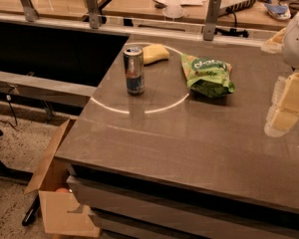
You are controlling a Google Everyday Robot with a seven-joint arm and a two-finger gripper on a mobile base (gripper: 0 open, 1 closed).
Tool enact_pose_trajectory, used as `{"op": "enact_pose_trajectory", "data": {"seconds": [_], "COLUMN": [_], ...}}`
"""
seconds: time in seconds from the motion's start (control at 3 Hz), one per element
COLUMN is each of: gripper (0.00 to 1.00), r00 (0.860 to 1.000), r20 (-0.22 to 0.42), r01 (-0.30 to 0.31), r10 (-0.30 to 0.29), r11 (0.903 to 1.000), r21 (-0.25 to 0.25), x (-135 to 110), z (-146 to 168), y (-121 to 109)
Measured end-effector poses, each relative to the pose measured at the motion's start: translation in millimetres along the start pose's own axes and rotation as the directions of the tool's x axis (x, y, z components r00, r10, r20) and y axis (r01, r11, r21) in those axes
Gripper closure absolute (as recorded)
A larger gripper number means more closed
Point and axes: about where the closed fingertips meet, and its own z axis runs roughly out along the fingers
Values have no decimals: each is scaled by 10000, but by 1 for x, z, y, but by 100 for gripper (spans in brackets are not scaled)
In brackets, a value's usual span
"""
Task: Knock redbull can over
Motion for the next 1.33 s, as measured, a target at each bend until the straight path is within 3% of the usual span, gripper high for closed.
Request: {"op": "enact_pose_trajectory", "data": {"seconds": [0.33, 0.67, 1.0, 1.33], "gripper": [0, 0, 0, 0], "r00": [10000, 9958, 9589, 8823], "r20": [4, 918, 2780, 4583], "r01": [0, -29, -494, -977], "r10": [0, 44, 563, 1078], "r11": [10000, 9999, 9983, 9942], "r21": [1, -162, -317, -457], "x": [0, -1, 11, 6], "z": [0, -1, 10, 19], "y": [0, -1, -8, -8]}}
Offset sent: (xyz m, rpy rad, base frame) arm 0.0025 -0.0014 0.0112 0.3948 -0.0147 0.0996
